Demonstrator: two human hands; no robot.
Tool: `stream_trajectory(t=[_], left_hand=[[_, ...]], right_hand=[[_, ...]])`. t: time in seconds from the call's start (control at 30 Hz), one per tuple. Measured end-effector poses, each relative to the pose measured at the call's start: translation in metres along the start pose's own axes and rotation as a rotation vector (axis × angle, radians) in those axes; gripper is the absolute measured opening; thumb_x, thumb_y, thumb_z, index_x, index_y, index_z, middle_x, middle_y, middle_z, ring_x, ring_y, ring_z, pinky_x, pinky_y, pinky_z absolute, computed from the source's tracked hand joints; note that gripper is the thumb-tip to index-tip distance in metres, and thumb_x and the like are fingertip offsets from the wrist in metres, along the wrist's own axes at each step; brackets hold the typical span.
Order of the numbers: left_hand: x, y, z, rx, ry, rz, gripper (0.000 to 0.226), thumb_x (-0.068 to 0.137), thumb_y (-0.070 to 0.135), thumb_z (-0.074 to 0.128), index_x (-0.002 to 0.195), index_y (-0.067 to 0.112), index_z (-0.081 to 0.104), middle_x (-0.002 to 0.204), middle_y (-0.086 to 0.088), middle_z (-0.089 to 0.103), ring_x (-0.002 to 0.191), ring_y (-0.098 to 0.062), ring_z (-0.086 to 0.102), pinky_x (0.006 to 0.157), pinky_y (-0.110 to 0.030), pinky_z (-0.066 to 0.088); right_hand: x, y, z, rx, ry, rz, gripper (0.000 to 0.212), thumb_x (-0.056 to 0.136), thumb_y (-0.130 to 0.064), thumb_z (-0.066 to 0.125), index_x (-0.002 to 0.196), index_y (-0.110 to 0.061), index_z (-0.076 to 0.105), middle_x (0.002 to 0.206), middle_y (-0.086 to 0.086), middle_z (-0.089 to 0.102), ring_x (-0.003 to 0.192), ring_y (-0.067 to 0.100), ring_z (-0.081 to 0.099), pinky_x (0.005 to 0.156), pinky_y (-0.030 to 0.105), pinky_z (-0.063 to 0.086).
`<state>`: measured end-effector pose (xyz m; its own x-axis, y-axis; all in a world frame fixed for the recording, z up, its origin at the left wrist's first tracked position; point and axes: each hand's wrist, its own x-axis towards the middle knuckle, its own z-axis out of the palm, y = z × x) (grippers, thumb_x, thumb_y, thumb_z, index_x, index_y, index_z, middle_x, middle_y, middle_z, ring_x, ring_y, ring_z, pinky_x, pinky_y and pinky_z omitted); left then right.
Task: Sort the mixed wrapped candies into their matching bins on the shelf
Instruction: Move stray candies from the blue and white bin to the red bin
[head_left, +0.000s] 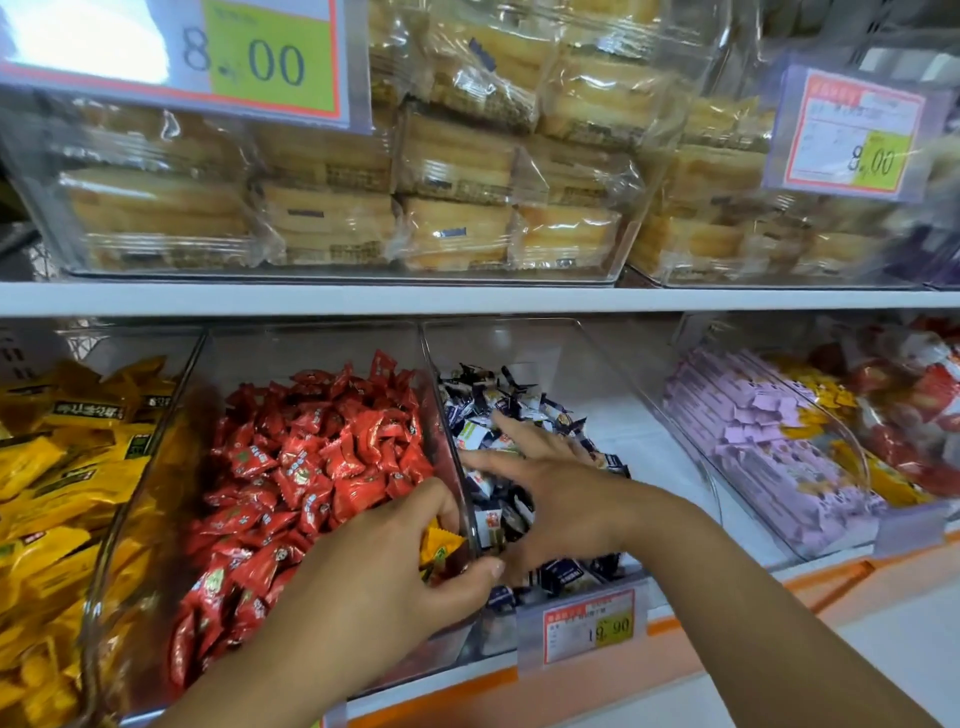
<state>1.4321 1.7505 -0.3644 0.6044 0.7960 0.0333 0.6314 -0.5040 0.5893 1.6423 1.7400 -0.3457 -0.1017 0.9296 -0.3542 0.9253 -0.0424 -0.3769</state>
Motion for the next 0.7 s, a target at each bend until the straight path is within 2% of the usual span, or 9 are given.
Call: stream_trajectory(t=[0.1,0.2,0.27,0.37,0.47,0.53,0.6,0.63,0.7], left_hand=[[0.001,-0.002,0.002,-0.041,-0.013,-0.008,0.041,0.07,0.075,0.051,0.091,0.041,0.039,0.07,0.002,0.055,0.05,-0.009,0.038,0.049,-0.024,0.029],[0.002,0.0,0.004,-0.049,-0.001,-0.014,0.038,0.07,0.073,0.053,0.089,0.043,0.038,0.065,0.014,0.052,0.048,-0.009,0.037,0.048,-0.024,0.027],[0.002,0.001,0.005,-0.085,0.0,-0.015,0.037,0.07,0.07,0.056,0.088,0.043,0.039,0.063,0.019,0.052,0.047,-0.009,0.036,0.048,-0.025,0.026],[0.002,-0.003,0.006,-0.124,-0.006,-0.009,0.039,0.068,0.072,0.056,0.089,0.043,0.04,0.062,0.007,0.053,0.046,-0.009,0.035,0.049,-0.027,0.03],[0.003,-0.004,0.005,-0.129,-0.027,-0.017,0.04,0.067,0.074,0.054,0.089,0.045,0.04,0.059,0.006,0.052,0.044,-0.008,0.034,0.048,-0.027,0.029],[0.005,-0.005,0.006,-0.152,-0.032,-0.017,0.04,0.067,0.074,0.056,0.088,0.043,0.041,0.058,0.009,0.051,0.044,-0.008,0.034,0.047,-0.029,0.03],[0.006,-0.005,0.006,-0.195,-0.031,-0.017,0.041,0.068,0.071,0.058,0.088,0.039,0.043,0.065,0.005,0.058,0.047,-0.007,0.039,0.05,-0.039,0.04],[0.006,-0.004,0.007,-0.21,-0.032,-0.019,0.04,0.068,0.069,0.06,0.087,0.038,0.043,0.07,0.004,0.061,0.048,-0.007,0.041,0.052,-0.041,0.043],[0.005,-0.002,0.006,-0.233,-0.038,-0.019,0.037,0.07,0.064,0.062,0.087,0.038,0.044,0.074,0.004,0.062,0.046,-0.006,0.041,0.05,-0.038,0.042]], right_hand=[[0.026,0.015,0.009,-0.127,0.224,0.015,0.089,0.07,-0.062,0.073,0.14,-0.062,0.019,0.159,-0.013,-0.018,0.145,0.021,-0.022,0.116,0.055,-0.01],[0.041,0.038,0.003,-0.162,0.407,0.149,0.077,0.078,-0.06,0.067,0.143,-0.055,0.026,0.162,0.0,-0.004,0.147,0.029,-0.006,0.118,0.054,0.005],[0.04,0.049,-0.006,-0.054,0.463,0.194,0.075,0.079,-0.057,0.068,0.144,-0.05,0.031,0.16,0.009,0.007,0.145,0.03,0.008,0.117,0.044,0.018],[0.019,0.05,-0.028,0.137,0.433,0.183,0.083,0.076,-0.05,0.075,0.146,-0.044,0.031,0.161,0.006,0.0,0.146,0.025,0.016,0.113,0.034,0.026],[-0.009,0.03,-0.04,0.051,0.286,0.118,0.074,0.076,-0.049,0.076,0.138,-0.055,0.036,0.162,-0.004,0.0,0.148,0.018,0.007,0.115,0.037,0.019],[-0.014,0.011,-0.026,-0.098,0.109,0.05,0.073,0.074,-0.054,0.074,0.135,-0.06,0.034,0.16,-0.015,-0.007,0.147,0.017,-0.012,0.119,0.049,0.002],[-0.001,-0.002,0.0,-0.238,-0.023,0.018,0.083,0.072,-0.061,0.072,0.142,-0.055,0.028,0.158,-0.017,-0.018,0.143,0.019,-0.029,0.114,0.059,-0.014],[0.008,-0.003,0.012,-0.289,-0.013,0.023,0.084,0.072,-0.063,0.07,0.144,-0.052,0.027,0.158,-0.015,-0.022,0.141,0.021,-0.033,0.111,0.061,-0.017],[0.025,0.004,0.02,-0.344,0.167,0.047,0.077,0.073,-0.069,0.064,0.141,-0.051,0.034,0.16,-0.008,-0.016,0.144,0.027,-0.025,0.111,0.064,-0.013]])
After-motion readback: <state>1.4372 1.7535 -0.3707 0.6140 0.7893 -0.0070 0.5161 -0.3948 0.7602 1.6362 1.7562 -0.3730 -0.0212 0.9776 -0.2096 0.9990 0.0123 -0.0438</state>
